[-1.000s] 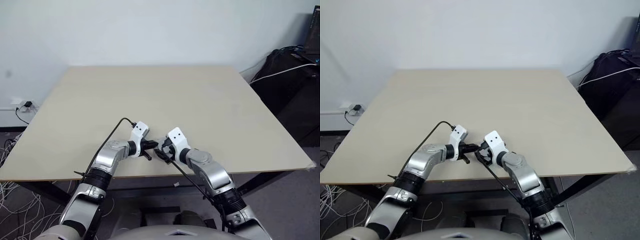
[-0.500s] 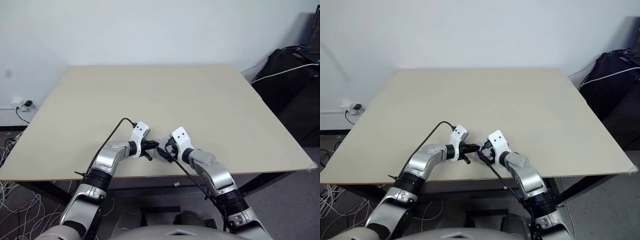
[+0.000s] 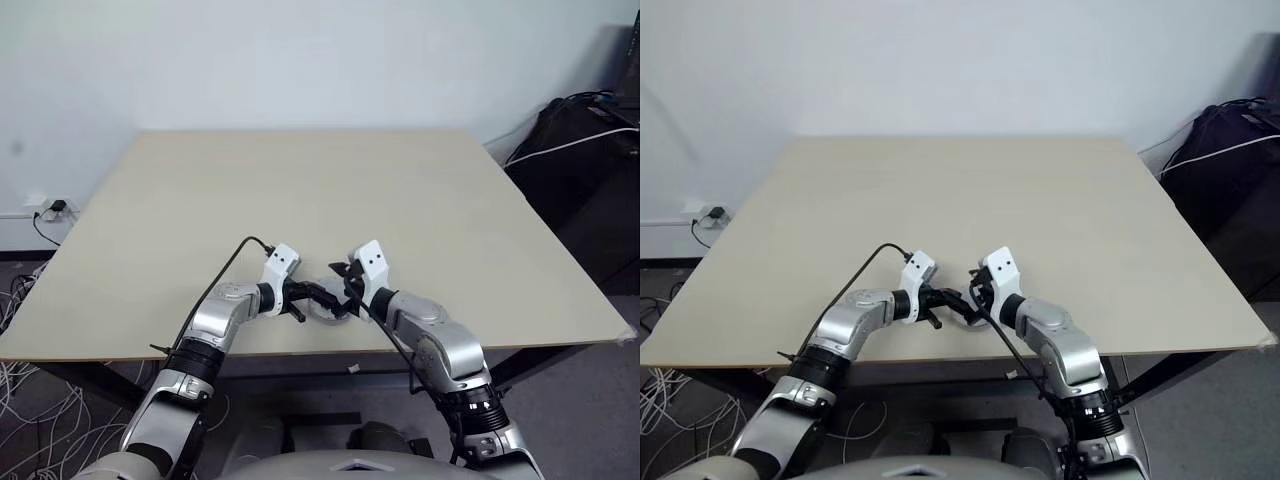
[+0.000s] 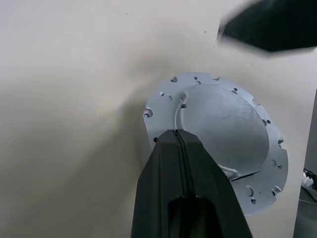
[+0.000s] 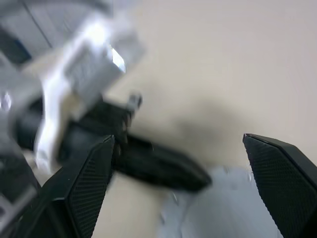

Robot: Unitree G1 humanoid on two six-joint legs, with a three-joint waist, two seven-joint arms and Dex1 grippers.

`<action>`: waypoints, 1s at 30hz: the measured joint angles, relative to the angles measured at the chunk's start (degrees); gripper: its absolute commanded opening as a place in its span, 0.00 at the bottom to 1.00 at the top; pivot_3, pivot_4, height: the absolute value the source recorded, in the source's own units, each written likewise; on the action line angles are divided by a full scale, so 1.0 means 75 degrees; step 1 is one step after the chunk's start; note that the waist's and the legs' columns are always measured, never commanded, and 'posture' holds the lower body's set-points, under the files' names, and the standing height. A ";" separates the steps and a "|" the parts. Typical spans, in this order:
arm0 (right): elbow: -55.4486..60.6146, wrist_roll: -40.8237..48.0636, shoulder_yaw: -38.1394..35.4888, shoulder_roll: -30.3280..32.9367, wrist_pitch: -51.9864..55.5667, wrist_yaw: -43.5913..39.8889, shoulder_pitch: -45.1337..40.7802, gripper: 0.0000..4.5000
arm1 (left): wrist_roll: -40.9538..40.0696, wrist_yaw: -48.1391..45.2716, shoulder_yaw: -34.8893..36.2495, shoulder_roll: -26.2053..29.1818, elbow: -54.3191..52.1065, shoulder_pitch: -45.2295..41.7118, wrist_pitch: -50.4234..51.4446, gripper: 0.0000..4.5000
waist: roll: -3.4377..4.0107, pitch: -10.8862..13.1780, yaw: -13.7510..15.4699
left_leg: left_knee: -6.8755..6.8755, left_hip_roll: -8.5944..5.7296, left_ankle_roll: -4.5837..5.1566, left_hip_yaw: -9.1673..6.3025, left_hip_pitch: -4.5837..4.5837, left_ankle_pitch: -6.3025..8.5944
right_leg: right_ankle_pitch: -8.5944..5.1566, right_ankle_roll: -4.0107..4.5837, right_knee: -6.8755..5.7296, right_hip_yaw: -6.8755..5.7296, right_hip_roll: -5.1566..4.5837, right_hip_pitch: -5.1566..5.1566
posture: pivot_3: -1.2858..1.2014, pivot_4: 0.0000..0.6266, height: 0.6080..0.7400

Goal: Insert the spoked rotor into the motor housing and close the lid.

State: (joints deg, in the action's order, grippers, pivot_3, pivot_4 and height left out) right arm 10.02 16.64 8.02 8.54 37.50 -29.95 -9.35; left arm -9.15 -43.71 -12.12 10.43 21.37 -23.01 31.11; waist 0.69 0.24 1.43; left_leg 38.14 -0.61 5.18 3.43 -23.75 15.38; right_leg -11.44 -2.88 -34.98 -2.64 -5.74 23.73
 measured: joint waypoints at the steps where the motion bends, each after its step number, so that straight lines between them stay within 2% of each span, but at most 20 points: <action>1: 0.0068 0.0076 -0.0113 0.0000 0.0077 0.0069 0.0025 0.99 | -0.0001 0.0000 0.0000 0.0000 -0.0003 0.0003 0.0000 0.00 | -0.0001 0.0000 0.0006 | 0.0000 -0.0001 0.0000 0.0001 0.0000 0.0000 | 0.0000 0.0000 0.0001 0.0002 -0.0002 0.0000 | 0.52 0.00 1.00; 6: 0.0376 0.0513 -0.0952 -0.0229 0.1090 0.0942 0.0432 0.99 | 0.0000 -0.0006 -0.0001 0.0000 -0.0038 0.0024 0.0008 0.00 | 0.0001 -0.0001 0.0027 | -0.0010 -0.0001 -0.0001 0.0000 -0.0001 0.0000 | 0.0000 0.0001 0.0002 0.0001 -0.0003 0.0004 | 0.52 0.00 1.00; 11: 0.0637 0.1220 -0.2344 -0.0952 0.2853 0.2188 0.0824 0.99 | 0.0000 -0.0011 -0.0002 -0.0010 -0.0043 0.0031 0.0009 0.00 | 0.0012 -0.0008 0.0031 | -0.0019 0.0001 -0.0003 0.0001 -0.0001 -0.0001 | 0.0000 0.0001 0.0002 0.0003 -0.0004 0.0006 | 0.52 0.00 1.00; 21: 0.1237 0.3084 -0.4271 -0.1774 0.6151 0.2776 0.0664 0.99 | 0.0005 -0.0017 -0.0026 -0.0013 -0.0042 0.0036 0.0006 0.00 | 0.0038 -0.0019 0.0029 | -0.0018 -0.0001 -0.0001 0.0002 -0.0001 0.0000 | 0.0000 0.0001 0.0002 0.0003 -0.0002 0.0006 | 0.52 0.00 1.00; 25: 0.1031 0.3232 -0.4941 -0.1836 0.6715 0.3057 0.0350 0.99 | 0.0002 -0.0027 -0.0029 -0.0014 -0.0054 0.0053 0.0003 0.00 | 0.0045 -0.0026 0.0031 | -0.0020 -0.0003 0.0000 0.0003 -0.0001 0.0000 | 0.0000 0.0001 0.0004 0.0003 -0.0001 0.0006 | 0.52 0.00 1.00; 30: 0.0696 0.3231 -0.5322 -0.1911 0.6849 0.3338 0.0122 0.99 | 0.0004 -0.0023 -0.0028 -0.0006 -0.0077 0.0084 0.0002 0.00 | 0.0068 -0.0040 0.0020 | -0.0020 -0.0002 0.0000 0.0003 0.0001 0.0000 | 0.0000 0.0001 0.0003 0.0002 0.0002 0.0006 | 0.52 0.00 1.00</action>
State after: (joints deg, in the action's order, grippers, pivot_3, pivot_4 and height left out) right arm 15.25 40.88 -31.90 -5.79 88.87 -4.92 -8.44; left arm -9.12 -43.89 -12.33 10.39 20.80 -22.38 31.13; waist 1.20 -0.06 1.58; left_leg 37.99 -0.63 5.18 3.46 -23.74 15.38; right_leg -11.44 -2.88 -34.96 -2.62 -5.72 23.78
